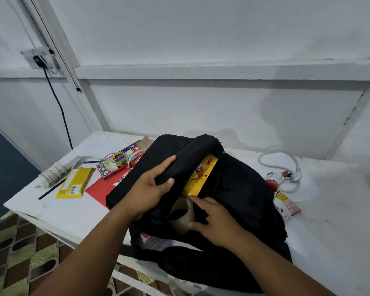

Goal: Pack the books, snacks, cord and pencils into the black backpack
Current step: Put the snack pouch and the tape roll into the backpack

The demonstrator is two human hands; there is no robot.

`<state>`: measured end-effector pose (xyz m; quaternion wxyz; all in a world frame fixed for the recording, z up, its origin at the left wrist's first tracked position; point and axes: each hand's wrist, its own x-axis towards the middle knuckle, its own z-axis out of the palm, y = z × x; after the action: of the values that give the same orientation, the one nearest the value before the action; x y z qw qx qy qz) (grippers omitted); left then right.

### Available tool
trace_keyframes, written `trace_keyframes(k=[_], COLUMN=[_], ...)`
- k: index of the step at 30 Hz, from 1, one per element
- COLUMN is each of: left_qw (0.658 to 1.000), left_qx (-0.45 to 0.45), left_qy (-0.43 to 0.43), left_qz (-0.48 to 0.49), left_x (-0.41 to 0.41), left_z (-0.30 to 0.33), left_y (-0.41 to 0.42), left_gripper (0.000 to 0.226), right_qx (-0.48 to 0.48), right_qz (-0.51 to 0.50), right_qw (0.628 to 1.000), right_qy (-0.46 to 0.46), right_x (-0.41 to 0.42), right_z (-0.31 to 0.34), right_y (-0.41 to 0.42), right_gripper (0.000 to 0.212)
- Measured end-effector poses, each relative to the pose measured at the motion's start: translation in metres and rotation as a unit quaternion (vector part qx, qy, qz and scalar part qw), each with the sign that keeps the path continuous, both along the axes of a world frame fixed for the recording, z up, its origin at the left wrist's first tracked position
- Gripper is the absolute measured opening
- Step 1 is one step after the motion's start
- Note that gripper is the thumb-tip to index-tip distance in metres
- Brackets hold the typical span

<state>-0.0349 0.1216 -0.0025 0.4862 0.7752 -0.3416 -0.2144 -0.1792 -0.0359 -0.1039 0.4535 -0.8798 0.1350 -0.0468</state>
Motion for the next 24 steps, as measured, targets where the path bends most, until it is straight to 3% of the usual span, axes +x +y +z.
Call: trace_keyframes(k=[5, 10, 15, 18, 21, 24], left_qw=[1.000, 1.000, 1.000, 1.000, 0.999, 0.996], left_qx=[-0.006, -0.010, -0.008, 0.003, 0.019, 0.028], left_qy=[0.007, 0.012, 0.015, 0.001, -0.039, -0.060], left_qz=[0.003, 0.002, 0.004, -0.005, -0.034, -0.067], left_x=[0.002, 0.000, -0.001, 0.000, 0.001, -0.001], left_z=[-0.001, -0.001, -0.001, -0.003, -0.007, -0.013], left_y=[0.001, -0.002, -0.003, -0.003, -0.003, -0.007], left_gripper=[0.061, 0.060, 0.060, 0.060, 0.056, 0.047], right_qx=[-0.042, 0.066, -0.040, 0.029, 0.054, 0.079], right_qz=[-0.020, 0.081, 0.111, 0.088, -0.031, -0.162], right_qw=[0.994, 0.993, 0.985, 0.994, 0.996, 0.969], right_qy=[-0.096, 0.046, 0.129, 0.054, -0.063, -0.171], right_x=[-0.005, 0.002, 0.014, 0.009, 0.002, 0.006], right_z=[-0.004, -0.005, -0.009, 0.004, 0.021, 0.040], right_y=[0.003, 0.003, 0.001, -0.003, -0.022, -0.051], right_gripper=[0.039, 0.051, 0.054, 0.047, 0.039, 0.049])
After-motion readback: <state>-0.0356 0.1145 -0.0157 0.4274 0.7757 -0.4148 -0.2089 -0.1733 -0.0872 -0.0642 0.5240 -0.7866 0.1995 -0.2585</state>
